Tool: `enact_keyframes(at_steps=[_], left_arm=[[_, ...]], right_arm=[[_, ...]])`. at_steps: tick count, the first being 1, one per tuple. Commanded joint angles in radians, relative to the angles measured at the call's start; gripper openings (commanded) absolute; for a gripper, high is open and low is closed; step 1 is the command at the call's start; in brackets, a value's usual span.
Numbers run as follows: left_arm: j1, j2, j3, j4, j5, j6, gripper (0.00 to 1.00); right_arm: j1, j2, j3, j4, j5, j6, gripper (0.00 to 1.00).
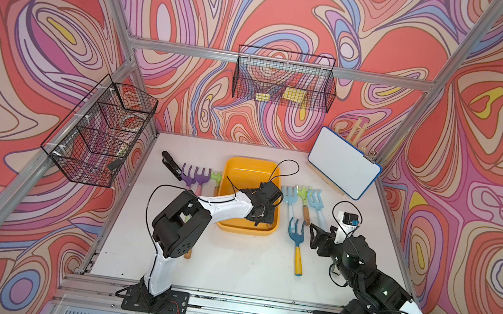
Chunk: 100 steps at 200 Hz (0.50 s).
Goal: Take the hand rake out of the storage box
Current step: Adjust the rake in the storage box.
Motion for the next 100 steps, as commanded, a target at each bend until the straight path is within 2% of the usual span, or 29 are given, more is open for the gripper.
enact_keyframes(at_steps=[1,100], left_arm=[[-0.004,0.031,0.025,-0.035,-0.020,0.013,0.47],[-0.004,0.047,0.043,-0.081,-0.087,0.046,0.40]], right_arm=[[-0.003,-0.007,-0.018,0.000,-0.004,0.006,0.82],[-0.003,-0.007,-0.018,0.002,-0.005,0.005,0.82]])
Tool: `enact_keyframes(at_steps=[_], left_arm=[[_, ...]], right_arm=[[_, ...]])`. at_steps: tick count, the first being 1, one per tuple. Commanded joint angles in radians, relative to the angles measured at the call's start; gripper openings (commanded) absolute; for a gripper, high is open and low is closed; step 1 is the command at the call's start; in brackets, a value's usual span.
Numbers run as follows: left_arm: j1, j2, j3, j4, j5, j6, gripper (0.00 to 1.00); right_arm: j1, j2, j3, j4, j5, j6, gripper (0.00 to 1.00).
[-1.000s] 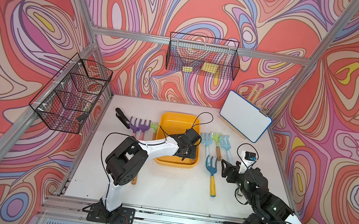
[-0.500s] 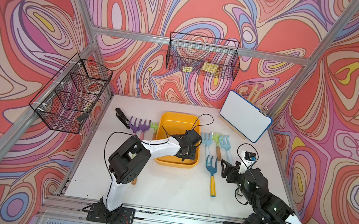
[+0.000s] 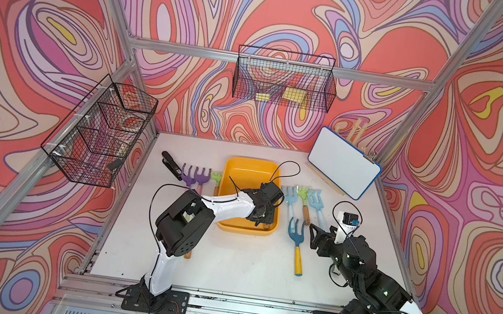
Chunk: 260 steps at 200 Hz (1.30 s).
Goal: Take the hand rake out of the storage box
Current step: Adjust the rake in the storage box.
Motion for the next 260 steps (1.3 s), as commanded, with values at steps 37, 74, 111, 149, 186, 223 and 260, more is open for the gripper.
enact_keyframes(at_steps=[37,74,111,149,186,223,260], left_arm=[[0.009,0.007,0.012,-0.089,-0.109,0.047,0.38],[0.022,-0.007,0.010,-0.102,-0.133,0.064,0.37],[0.041,-0.012,0.005,-0.109,-0.143,0.078,0.36],[0.064,-0.038,-0.026,-0.097,-0.150,0.087,0.34],[0.084,-0.057,-0.044,-0.096,-0.153,0.102,0.33],[0.101,-0.078,-0.052,-0.099,-0.170,0.117,0.32],[0.125,-0.099,-0.061,-0.099,-0.171,0.140,0.34]], right_arm=[[-0.003,-0.003,-0.018,0.002,-0.001,0.006,0.82],[-0.003,-0.001,-0.018,0.002,-0.003,0.005,0.82],[-0.003,-0.002,-0.017,0.002,-0.001,0.006,0.81],[-0.003,0.003,-0.016,0.003,-0.001,0.005,0.80],[-0.003,0.008,-0.016,0.003,0.001,0.004,0.80],[-0.003,0.012,-0.014,0.004,0.003,0.005,0.79],[-0.003,0.018,-0.013,0.006,0.002,0.003,0.78]])
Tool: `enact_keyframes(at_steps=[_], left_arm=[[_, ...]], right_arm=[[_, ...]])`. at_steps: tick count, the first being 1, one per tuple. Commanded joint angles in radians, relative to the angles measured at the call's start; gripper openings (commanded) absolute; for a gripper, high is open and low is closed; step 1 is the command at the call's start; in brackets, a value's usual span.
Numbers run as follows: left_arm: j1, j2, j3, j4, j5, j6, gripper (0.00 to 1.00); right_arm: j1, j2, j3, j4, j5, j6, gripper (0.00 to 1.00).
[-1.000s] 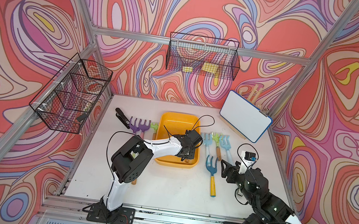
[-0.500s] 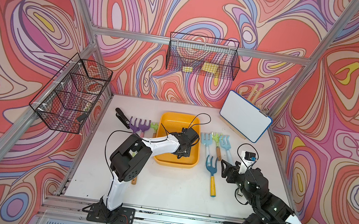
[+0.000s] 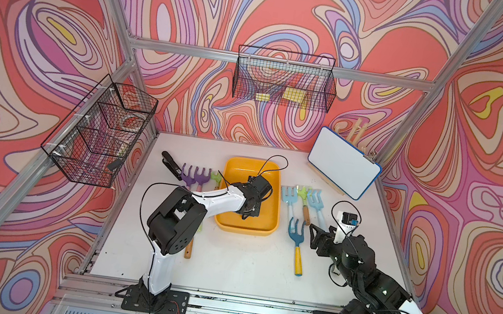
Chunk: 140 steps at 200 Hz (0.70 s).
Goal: Take the hand rake out of the storage box
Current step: Adjust the rake in the storage box.
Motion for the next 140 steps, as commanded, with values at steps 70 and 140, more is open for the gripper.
enact_keyframes(at_steps=[70,140], left_arm=[[0.029,-0.023,0.018,-0.041,0.020,0.078,0.51],[0.030,0.049,0.090,-0.081,0.073,0.116,0.60]], right_arm=[[-0.003,0.017,-0.013,0.007,0.009,0.003,0.78],[-0.003,0.026,-0.013,0.007,0.016,0.001,0.78]])
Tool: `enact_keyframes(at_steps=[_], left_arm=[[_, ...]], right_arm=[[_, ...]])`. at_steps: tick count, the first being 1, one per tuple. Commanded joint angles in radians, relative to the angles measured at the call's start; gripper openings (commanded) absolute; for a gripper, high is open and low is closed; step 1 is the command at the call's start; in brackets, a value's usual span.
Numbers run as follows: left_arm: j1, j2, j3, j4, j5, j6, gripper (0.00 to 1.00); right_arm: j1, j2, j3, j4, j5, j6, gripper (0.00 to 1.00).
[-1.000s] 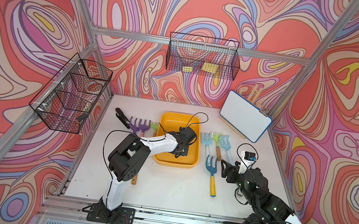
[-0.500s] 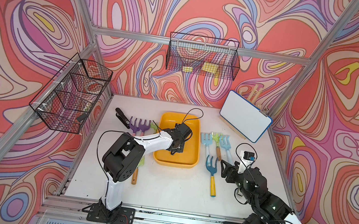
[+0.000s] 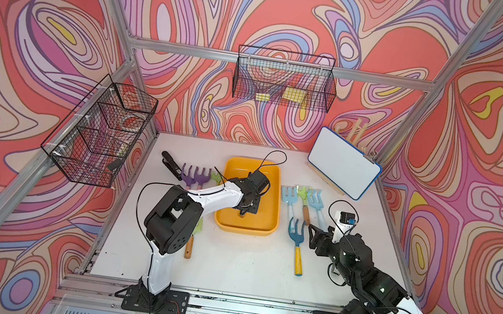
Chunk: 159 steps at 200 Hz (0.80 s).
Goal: Take the hand rake out of the storage box
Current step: Adjust the rake in the storage box, then pick up the rake from the storage box.
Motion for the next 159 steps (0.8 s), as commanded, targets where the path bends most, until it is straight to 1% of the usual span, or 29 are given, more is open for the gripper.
enact_keyframes(at_steps=[1,30,63,82,159], left_arm=[[0.003,0.045,0.040,-0.050,0.024,0.027,0.60],[0.004,0.078,0.058,-0.053,0.029,0.040,0.58],[0.007,0.103,0.087,-0.075,0.018,0.059,0.50],[0.008,0.112,0.097,-0.084,0.014,0.066,0.48],[0.011,0.113,0.078,-0.085,0.000,0.068,0.40]], right_arm=[[-0.003,0.001,-0.013,0.007,0.016,0.002,0.78],[-0.003,0.006,-0.013,0.008,0.016,0.001,0.77],[-0.003,0.012,-0.013,0.011,0.019,0.001,0.77],[-0.003,0.020,-0.014,0.014,0.021,0.000,0.77],[-0.004,0.038,-0.013,0.022,0.016,-0.001,0.77]])
